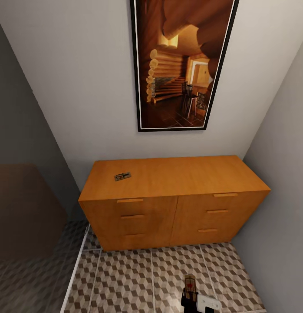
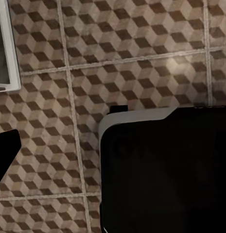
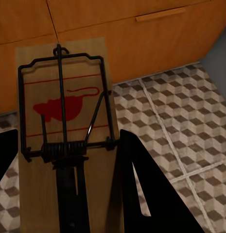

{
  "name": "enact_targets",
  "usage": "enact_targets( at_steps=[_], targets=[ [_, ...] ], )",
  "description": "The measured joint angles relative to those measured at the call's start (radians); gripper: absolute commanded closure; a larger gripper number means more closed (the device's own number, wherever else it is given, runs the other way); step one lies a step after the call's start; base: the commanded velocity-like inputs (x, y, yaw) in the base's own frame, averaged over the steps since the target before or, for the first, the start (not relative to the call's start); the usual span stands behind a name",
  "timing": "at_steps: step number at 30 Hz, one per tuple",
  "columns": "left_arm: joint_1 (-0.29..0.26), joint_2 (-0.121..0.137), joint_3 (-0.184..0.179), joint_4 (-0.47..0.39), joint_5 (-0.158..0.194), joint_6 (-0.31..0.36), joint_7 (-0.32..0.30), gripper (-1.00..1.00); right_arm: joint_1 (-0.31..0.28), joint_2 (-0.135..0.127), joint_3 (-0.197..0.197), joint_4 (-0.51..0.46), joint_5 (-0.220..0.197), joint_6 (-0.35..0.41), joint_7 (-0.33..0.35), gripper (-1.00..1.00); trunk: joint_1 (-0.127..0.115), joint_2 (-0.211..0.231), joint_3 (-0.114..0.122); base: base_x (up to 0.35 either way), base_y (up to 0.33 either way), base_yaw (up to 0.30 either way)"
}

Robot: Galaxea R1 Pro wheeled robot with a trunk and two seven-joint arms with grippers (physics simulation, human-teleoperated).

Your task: Take the four mousetraps from the cabinet in the bathroom and place them on the bathroom floor. Make sure all four end up on the same floor surface, and ensure that at least two of them are either under or directly next to the same bathroom sink.

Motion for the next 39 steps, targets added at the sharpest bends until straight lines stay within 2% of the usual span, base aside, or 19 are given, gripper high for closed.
enact_targets(
  at_steps=[6, 9, 12, 13, 14, 15, 16, 17, 19, 24, 31, 37, 39],
  targets=[
    [0.0, -0.001, 0.001, -0.063, 0.0, 0.003, -0.001, -1.0, 0.0, -0.006, 0.002, 0.001, -0.002, -0.001, -0.001, 1.0, 0.0, 0.0, 0.0, 0.0, 0.0, 0.0],
    [0.0, -0.001, 0.001, -0.16, -0.001, 0.041, -0.002, -1.0, 0.0, -0.011, 0.003, 0.002, -0.002, -0.001, 0.0, 1.0, 0.0, 0.0, 0.0, 0.0, 0.0, 0.0],
    [0.0, -0.002, 0.001, -0.27, -0.001, 0.161, -0.003, -1.0, 0.0, -0.017, 0.004, 0.004, -0.002, -0.002, 0.001, 1.0, 0.0, 0.0, 0.0, 0.0, 0.0, 0.0],
    [-0.001, -0.001, 0.0, -0.338, -0.002, 0.244, -0.004, -1.0, 0.0, -0.021, 0.004, 0.004, -0.002, -0.002, 0.001, 1.0, 0.0, 0.0, 0.0, 0.0, 0.0, 0.0],
    [-0.001, 0.0, -0.001, -0.377, -0.001, 0.286, -0.004, -1.0, 0.0, -0.023, 0.005, 0.005, -0.001, -0.001, 0.003, 1.0, 0.0, 0.0, 0.0, 0.0, 0.0, 0.0],
    [-0.001, 0.001, -0.003, -0.452, -0.002, 0.372, -0.005, -1.0, 0.0, -0.027, 0.005, 0.005, -0.002, -0.002, 0.01, 1.0, 0.0, 0.0, 0.0, 0.0, 0.0, 0.0],
    [-0.001, 0.002, -0.003, -0.493, -0.002, 0.415, -0.005, -1.0, 0.0, -0.03, 0.005, 0.005, -0.001, -0.001, 0.016, 1.0, 0.0, 0.0, 0.0, 0.0, 0.0, 0.0],
    [-0.001, 0.003, -0.004, -0.565, -0.002, 0.487, -0.006, -1.0, 0.0, -0.037, 0.005, 0.005, -0.002, -0.002, 0.03, 1.0, 0.0, 0.0, 0.0, 0.0, 0.0, 0.0],
    [-0.001, 0.003, -0.005, -0.668, -0.002, 0.569, -0.006, -1.0, 0.0, -0.048, 0.005, 0.005, -0.002, -0.002, 0.053, 1.0, 0.0, 0.0, 0.0, 0.0, 0.0, 0.0],
    [0.0, 0.0, -0.006, -0.862, -0.003, 0.686, -0.006, -1.0, 0.0, -0.059, 0.006, 0.005, -0.001, -0.002, 0.082, 1.0, 0.0, 0.0, 0.0, 0.0, 0.0, 0.0],
    [-0.001, -0.01, -0.006, -1.129, -0.004, 0.913, -0.006, -1.0, 0.0, -0.062, 0.006, 0.005, -0.001, 0.0, 0.089, 1.0, 0.0, 0.0, 0.0, 0.0, 0.0, 0.0],
    [-0.003, -0.027, -0.006, -1.277, -0.005, 1.007, -0.006, -1.0, 0.0, -0.062, 0.006, 0.005, -0.001, 0.0, 0.09, 1.0, 0.0, 0.0, 0.0, 0.0, 0.0, 0.0],
    [-0.005, -0.029, -0.006, -1.291, -0.005, 1.019, -0.007, -1.0, 0.0, -0.062, 0.006, 0.005, -0.001, 0.0, 0.09, 1.0, 0.0, 0.0, 0.0, 0.0, 0.0, 0.0]
  ],
)
